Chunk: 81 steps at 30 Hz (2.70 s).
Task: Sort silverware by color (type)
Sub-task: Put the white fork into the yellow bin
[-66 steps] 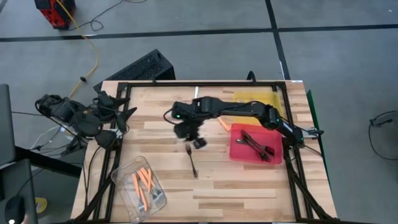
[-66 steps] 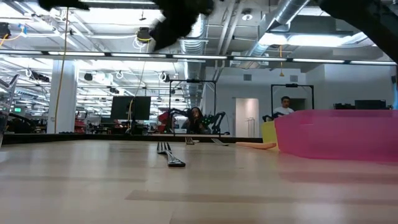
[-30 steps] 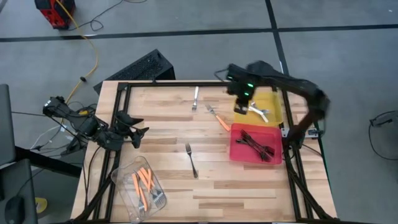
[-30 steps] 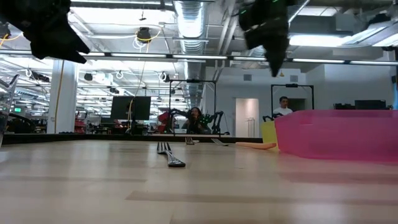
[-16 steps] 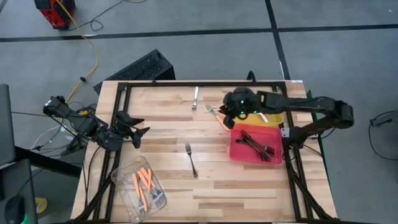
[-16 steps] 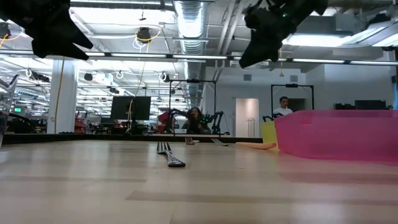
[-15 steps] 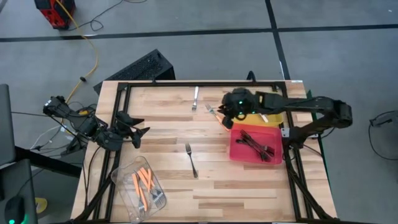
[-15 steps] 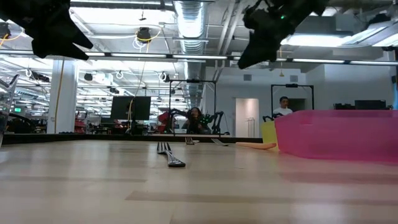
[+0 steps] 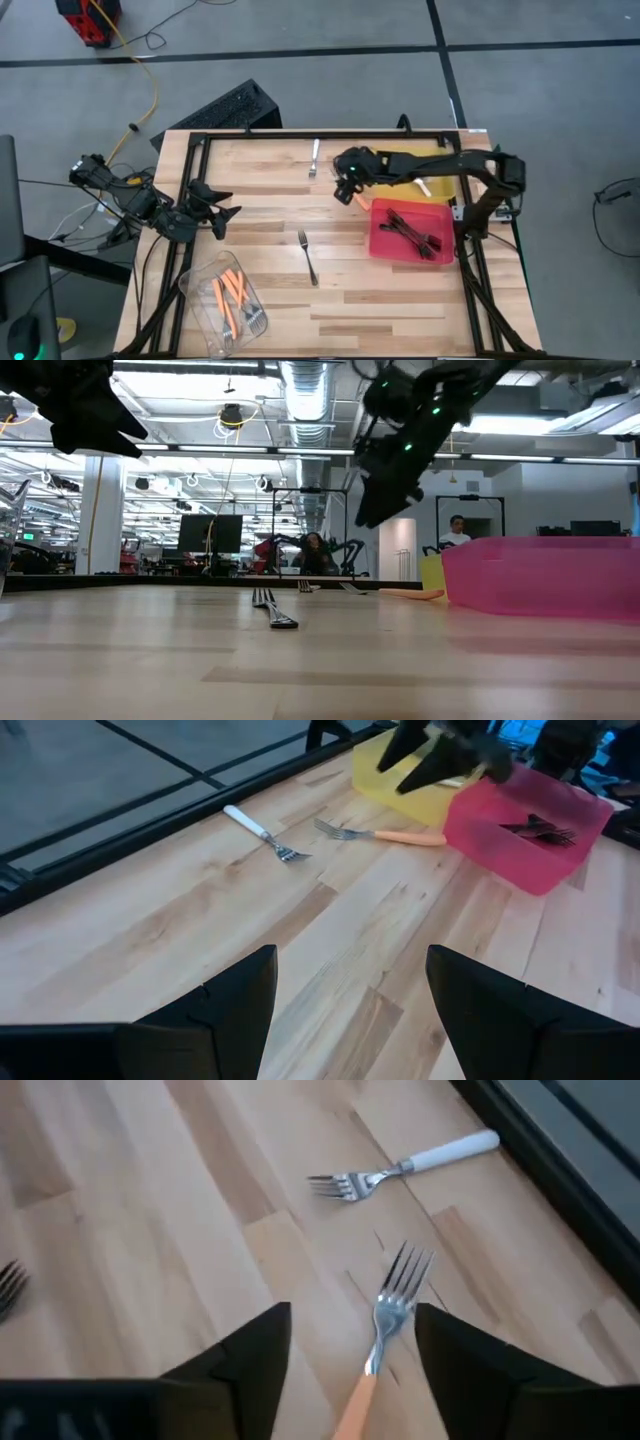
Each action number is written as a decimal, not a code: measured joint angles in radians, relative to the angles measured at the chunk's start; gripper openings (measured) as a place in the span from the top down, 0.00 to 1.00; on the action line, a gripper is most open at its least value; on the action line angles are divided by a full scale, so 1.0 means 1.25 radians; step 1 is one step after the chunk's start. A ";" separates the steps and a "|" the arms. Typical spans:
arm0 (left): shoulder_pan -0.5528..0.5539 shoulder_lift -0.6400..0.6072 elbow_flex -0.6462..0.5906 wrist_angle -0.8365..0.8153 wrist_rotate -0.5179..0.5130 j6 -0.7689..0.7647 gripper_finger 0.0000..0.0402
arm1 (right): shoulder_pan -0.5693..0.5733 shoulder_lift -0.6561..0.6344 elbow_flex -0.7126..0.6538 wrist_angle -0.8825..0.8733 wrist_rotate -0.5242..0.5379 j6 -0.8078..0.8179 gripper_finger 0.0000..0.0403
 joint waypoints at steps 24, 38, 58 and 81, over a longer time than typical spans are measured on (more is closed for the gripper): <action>0.000 0.000 0.000 -0.004 0.003 -0.003 0.40 | -0.079 0.516 0.712 -0.329 0.049 0.272 0.48; 0.000 0.000 0.000 -0.005 0.023 0.010 0.40 | -0.109 0.617 0.861 -0.570 -0.133 0.317 0.51; 0.000 0.000 0.000 -0.005 0.053 0.002 0.40 | 0.025 0.594 0.861 -0.666 -0.045 -0.413 0.53; 0.000 0.000 0.001 -0.028 0.028 0.035 0.40 | 0.054 -0.226 0.024 -0.067 -0.041 -0.280 0.60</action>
